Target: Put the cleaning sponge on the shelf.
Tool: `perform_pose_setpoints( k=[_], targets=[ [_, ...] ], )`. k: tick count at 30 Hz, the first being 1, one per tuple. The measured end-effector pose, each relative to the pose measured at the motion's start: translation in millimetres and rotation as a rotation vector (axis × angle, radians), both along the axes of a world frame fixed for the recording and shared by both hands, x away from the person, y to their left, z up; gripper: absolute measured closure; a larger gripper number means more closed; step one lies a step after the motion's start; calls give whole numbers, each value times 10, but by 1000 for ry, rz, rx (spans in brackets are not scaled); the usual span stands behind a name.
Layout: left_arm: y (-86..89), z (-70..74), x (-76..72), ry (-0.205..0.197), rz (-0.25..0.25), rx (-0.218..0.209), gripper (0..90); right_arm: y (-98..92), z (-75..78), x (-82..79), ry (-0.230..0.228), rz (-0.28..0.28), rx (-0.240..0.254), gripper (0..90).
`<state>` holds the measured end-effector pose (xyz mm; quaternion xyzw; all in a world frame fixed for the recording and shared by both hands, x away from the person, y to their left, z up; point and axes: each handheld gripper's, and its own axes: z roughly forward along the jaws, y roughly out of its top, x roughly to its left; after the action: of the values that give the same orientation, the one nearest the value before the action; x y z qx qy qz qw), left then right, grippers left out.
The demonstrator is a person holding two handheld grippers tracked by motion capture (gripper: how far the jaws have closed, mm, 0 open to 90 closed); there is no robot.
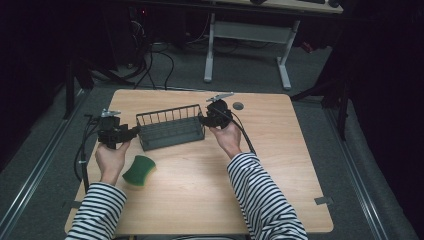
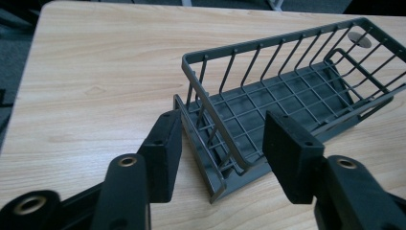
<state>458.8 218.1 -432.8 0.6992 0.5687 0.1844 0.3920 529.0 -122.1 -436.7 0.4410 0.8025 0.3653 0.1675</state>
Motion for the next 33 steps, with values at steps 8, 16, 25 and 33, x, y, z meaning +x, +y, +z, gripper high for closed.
perform_pose_setpoints(
  k=[8,16,25,33],
  targets=[
    [-20,-123,114,37,-26,-11,628,32,-71,77,17,-3,-18,669],
    [-53,-148,150,51,-58,-57,735,26,-59,52,31,22,-34,744],
    [-241,-110,115,55,-133,-55,760,-239,-56,-58,43,13,-10,746],
    [-501,-64,-7,49,-223,-7,771,-566,-67,-249,43,-2,17,747]
  ],
)
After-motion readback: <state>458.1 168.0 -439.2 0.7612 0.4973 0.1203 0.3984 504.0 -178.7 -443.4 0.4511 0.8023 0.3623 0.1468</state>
